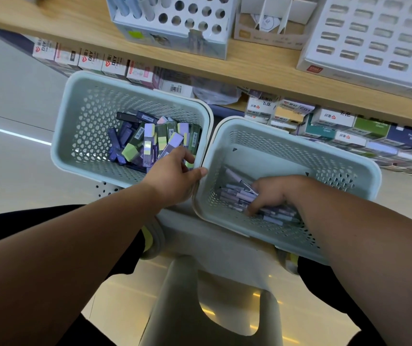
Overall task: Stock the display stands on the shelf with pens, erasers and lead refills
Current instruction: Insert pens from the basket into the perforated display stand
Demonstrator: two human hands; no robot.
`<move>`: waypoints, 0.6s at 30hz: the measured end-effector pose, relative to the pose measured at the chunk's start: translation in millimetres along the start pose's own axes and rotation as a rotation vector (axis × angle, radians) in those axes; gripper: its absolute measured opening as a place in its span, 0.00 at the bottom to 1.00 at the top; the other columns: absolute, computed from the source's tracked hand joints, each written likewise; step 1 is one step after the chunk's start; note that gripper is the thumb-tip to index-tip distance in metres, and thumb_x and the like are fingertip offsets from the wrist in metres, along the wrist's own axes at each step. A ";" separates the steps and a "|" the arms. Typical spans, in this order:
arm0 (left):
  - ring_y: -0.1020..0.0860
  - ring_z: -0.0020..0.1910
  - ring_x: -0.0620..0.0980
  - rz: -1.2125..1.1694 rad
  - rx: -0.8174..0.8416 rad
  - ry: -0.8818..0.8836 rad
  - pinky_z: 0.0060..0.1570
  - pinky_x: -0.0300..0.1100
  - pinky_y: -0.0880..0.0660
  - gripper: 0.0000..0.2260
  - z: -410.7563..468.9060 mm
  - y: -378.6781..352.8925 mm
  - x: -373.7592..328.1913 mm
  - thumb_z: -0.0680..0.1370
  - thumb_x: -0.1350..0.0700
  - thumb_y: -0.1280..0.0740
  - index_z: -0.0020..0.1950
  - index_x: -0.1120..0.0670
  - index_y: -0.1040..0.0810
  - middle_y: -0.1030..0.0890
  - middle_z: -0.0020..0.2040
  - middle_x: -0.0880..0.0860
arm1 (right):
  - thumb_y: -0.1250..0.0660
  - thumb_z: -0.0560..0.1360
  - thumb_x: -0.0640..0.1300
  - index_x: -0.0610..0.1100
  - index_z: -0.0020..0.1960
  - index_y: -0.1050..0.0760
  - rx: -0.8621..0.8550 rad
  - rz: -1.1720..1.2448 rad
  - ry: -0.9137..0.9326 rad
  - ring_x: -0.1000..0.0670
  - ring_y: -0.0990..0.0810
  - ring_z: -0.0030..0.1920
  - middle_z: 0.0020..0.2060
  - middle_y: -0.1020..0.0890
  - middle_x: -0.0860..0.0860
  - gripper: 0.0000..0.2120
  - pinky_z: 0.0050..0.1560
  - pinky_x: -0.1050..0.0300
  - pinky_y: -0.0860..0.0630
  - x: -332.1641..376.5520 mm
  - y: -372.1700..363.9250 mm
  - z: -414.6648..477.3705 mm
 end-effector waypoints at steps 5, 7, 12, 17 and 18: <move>0.22 0.45 0.53 0.067 0.040 -0.007 0.43 0.44 0.28 0.16 2.4 0.7 -1.4 0.78 0.42 0.32 0.58 0.49 0.29 0.21 0.53 0.53 | 0.23 0.69 0.55 0.45 0.50 0.27 0.015 -0.016 0.013 0.47 0.23 0.45 0.47 0.21 0.47 0.20 0.46 0.54 0.26 4.7 1.1 -0.7; 0.22 0.46 0.54 0.066 0.041 -0.003 0.43 0.44 0.28 0.16 2.7 -0.1 -0.9 0.78 0.42 0.32 0.58 0.49 0.29 0.21 0.54 0.54 | 0.22 0.68 0.54 0.45 0.48 0.27 0.004 -0.031 0.022 0.47 0.24 0.43 0.45 0.22 0.47 0.19 0.44 0.55 0.27 6.2 1.0 0.8; 0.22 0.47 0.54 0.066 0.037 -0.004 0.45 0.45 0.27 0.17 4.1 -0.6 -0.2 0.78 0.42 0.31 0.59 0.50 0.29 0.21 0.54 0.54 | 0.22 0.69 0.54 0.50 0.42 0.31 -0.021 0.004 0.062 0.49 0.26 0.41 0.41 0.25 0.49 0.18 0.43 0.54 0.29 4.0 -0.6 0.9; 0.22 0.45 0.54 0.066 0.023 -0.014 0.44 0.46 0.26 0.16 4.1 -0.4 -0.3 0.78 0.42 0.31 0.58 0.50 0.29 0.21 0.53 0.54 | 0.22 0.69 0.53 0.49 0.46 0.28 -0.012 0.048 0.075 0.47 0.21 0.43 0.43 0.20 0.48 0.16 0.50 0.50 0.23 -3.8 -0.5 -9.6; 0.22 0.45 0.54 0.072 0.020 -0.015 0.45 0.46 0.26 0.16 4.1 -0.4 -0.2 0.78 0.42 0.31 0.58 0.50 0.29 0.21 0.53 0.54 | 0.22 0.69 0.53 0.48 0.46 0.27 -0.008 0.047 0.070 0.47 0.21 0.43 0.43 0.19 0.48 0.16 0.50 0.50 0.22 -5.5 0.5 -13.7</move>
Point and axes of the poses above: each hand's wrist, its own z-axis towards the middle knuckle, its own y-axis out of the back of the hand, x = y × z, the point moved 6 cm from there along z, towards the middle knuckle
